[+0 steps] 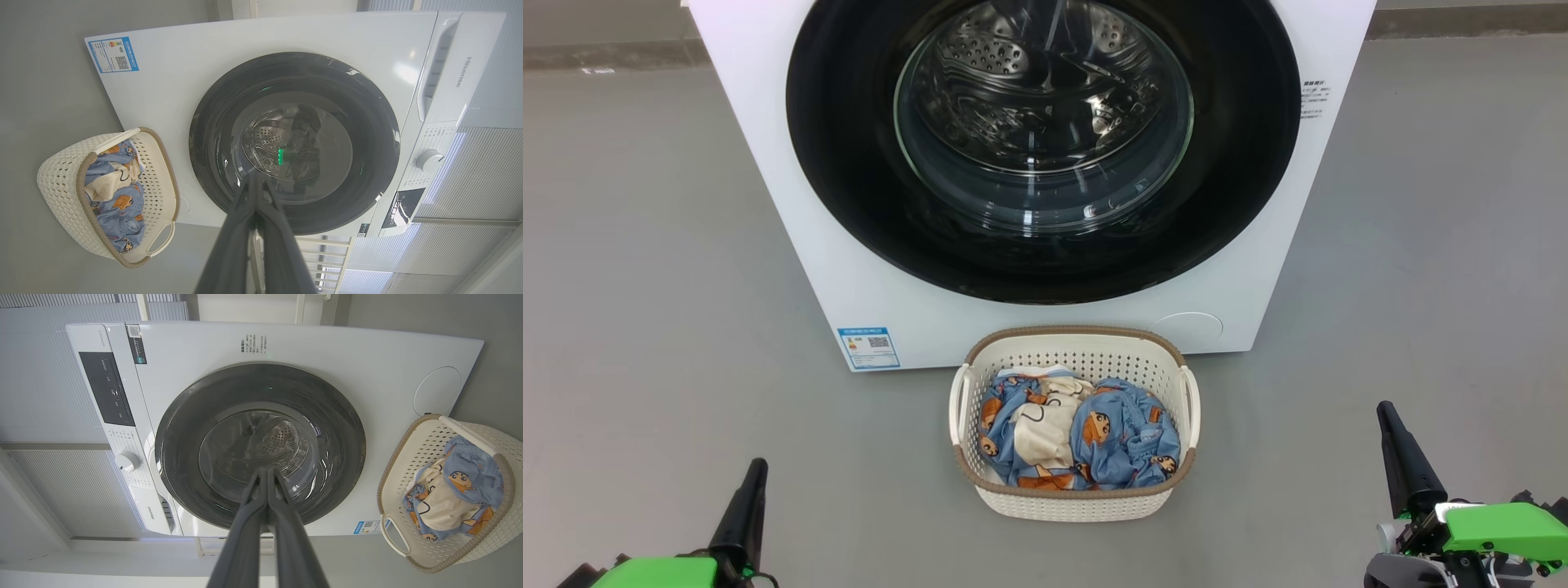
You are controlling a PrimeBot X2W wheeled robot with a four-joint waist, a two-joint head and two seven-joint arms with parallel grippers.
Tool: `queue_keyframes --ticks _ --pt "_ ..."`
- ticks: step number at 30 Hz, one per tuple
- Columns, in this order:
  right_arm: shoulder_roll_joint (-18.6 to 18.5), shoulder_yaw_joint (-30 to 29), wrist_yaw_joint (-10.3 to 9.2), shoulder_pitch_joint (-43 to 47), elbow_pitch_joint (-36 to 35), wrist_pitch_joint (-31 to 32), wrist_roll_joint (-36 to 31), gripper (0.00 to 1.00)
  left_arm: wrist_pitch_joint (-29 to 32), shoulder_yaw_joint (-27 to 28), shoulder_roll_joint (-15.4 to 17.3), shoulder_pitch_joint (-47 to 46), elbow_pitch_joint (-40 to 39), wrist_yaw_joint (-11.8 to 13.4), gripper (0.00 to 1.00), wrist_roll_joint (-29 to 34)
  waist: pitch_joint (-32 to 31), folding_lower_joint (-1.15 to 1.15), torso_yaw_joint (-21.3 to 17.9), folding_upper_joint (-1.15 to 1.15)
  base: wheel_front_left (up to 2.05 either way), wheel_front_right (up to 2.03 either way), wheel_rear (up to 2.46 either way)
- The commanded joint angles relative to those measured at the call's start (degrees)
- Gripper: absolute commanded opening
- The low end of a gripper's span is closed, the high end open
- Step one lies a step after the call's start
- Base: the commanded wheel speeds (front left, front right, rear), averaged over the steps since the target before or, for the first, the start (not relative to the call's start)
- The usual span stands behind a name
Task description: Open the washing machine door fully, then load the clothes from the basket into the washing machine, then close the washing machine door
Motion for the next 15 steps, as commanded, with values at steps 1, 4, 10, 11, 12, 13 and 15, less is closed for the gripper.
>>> queue_keyframes --ticks 1,4,10,11,12,13,15 --pt "-0.17 1.26 0.09 -0.84 -1.42 0.49 -0.30 0.00 0.39 1.97 0.73 -2.39 -1.06 -0.18 0.00 0.86 0.00 0.00 0.00 0.00 0.00 0.00 0.00" --pt "-0.17 1.26 0.09 -0.84 -1.42 0.49 -0.30 0.00 0.38 1.96 0.73 -2.39 -1.06 -0.18 0.00 0.86 0.00 0.00 0.00 0.00 0.00 0.00 0.00" --pt "-0.17 1.25 0.09 -0.84 -1.42 0.49 -0.30 0.00 0.38 1.96 0.73 -2.39 -1.07 -0.18 0.00 0.86 0.00 0.00 0.00 0.00 0.00 0.00 0.00" --pt "-0.17 1.25 0.09 -0.84 -1.42 0.49 -0.30 0.00 0.38 1.96 0.73 -2.39 -1.07 -0.18 0.00 0.86 0.00 0.00 0.00 0.00 0.00 0.00 0.00" --pt "-0.17 1.25 0.09 -0.84 -1.42 0.49 -0.30 0.00 0.38 1.96 0.73 -2.39 -1.07 -0.18 0.00 0.86 0.00 0.00 0.00 0.00 0.00 0.00 0.00" --pt "-0.17 1.25 0.09 -0.84 -1.42 0.49 -0.30 0.00 0.38 1.95 0.73 -2.39 -1.07 -0.18 0.00 0.86 0.00 0.00 0.00 0.00 0.00 0.00 0.00" --pt "0.08 0.02 0.00 0.10 0.75 -0.08 0.00 1.00 -0.05 -0.12 -0.14 0.33 0.57 0.01 1.00 -0.06 0.00 0.00 0.00 0.00 0.00 0.00 0.00"
